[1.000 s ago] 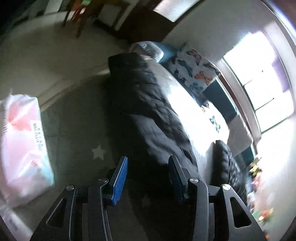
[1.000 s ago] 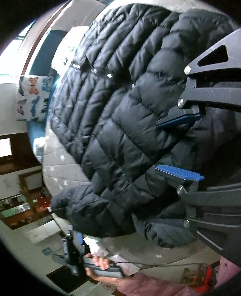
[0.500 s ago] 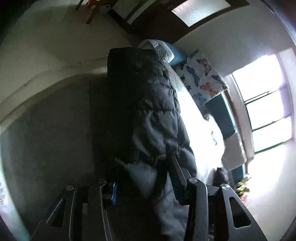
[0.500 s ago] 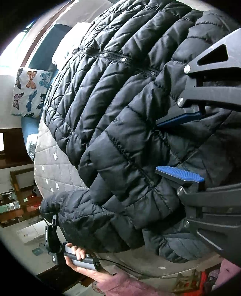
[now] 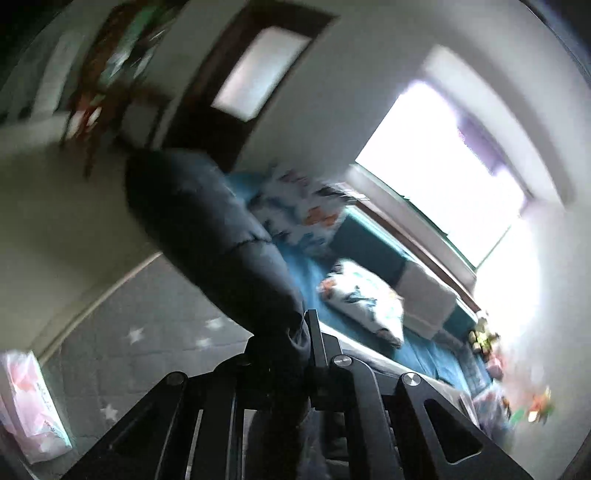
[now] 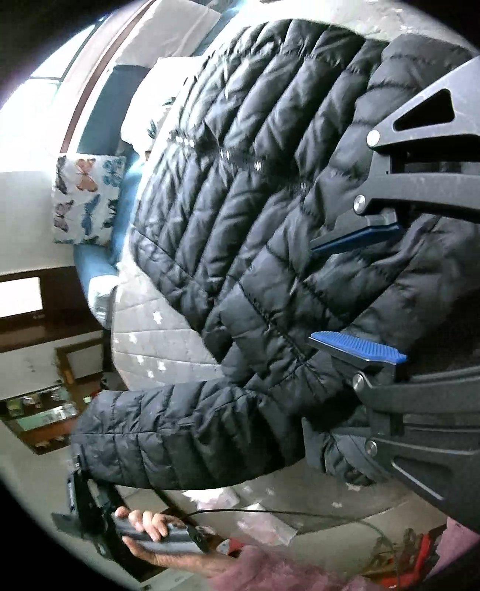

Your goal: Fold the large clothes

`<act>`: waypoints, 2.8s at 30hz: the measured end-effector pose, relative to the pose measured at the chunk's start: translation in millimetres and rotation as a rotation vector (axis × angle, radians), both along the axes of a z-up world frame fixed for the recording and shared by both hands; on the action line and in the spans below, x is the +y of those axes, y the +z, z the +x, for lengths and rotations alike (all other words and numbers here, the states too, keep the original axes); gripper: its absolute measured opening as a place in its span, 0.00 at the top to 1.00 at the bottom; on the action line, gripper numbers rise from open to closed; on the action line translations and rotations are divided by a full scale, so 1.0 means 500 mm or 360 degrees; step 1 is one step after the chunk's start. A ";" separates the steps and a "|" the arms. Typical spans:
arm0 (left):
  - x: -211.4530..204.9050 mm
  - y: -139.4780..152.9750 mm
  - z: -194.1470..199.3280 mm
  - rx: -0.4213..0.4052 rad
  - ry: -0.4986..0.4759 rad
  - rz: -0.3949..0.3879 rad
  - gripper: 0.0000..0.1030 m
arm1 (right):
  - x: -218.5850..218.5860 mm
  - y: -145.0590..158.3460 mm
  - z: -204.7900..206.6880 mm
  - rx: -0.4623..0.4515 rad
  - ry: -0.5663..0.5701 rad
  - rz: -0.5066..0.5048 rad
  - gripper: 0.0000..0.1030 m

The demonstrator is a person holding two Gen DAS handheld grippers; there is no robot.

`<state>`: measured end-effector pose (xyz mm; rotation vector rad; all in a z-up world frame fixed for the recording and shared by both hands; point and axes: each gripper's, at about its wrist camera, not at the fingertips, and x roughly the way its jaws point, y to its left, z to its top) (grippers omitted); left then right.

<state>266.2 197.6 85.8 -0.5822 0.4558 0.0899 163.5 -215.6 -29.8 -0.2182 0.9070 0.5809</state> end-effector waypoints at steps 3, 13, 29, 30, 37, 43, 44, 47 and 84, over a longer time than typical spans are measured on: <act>-0.129 0.068 -0.017 -0.0085 -0.0144 0.0148 0.89 | -0.040 0.030 -0.025 -0.0065 -0.0029 0.0047 0.53; -0.582 0.039 -0.057 -0.0088 -0.0738 0.0490 0.89 | -0.250 0.048 -0.098 -0.0160 -0.0308 0.0161 0.53; -0.931 -0.331 -0.121 0.0421 -0.1260 0.0748 0.83 | -0.481 0.028 -0.193 -0.0137 -0.0736 0.0223 0.53; -0.926 -0.325 -0.125 0.0401 -0.1279 0.0733 0.82 | -0.471 0.048 -0.195 -0.0177 -0.0714 0.0240 0.53; -0.880 -0.206 -0.165 0.0380 -0.1338 0.0684 0.81 | -0.347 0.131 -0.165 -0.0299 -0.0404 0.0361 0.53; -0.874 -0.206 -0.213 0.0360 -0.1331 0.0870 0.35 | -0.238 0.053 -0.082 -0.0105 -0.0295 0.0203 0.53; -0.869 -0.208 -0.221 0.0346 -0.1344 0.0877 0.30 | -0.237 0.025 -0.074 -0.0028 -0.0298 0.0190 0.53; -0.849 -0.206 -0.239 0.0346 -0.1380 0.0899 0.19 | -0.250 -0.061 -0.060 0.0112 -0.0338 0.0039 0.53; -0.534 -0.193 -0.137 0.0409 -0.1114 0.0861 0.49 | -0.250 0.007 -0.127 -0.0070 -0.0251 -0.0232 0.54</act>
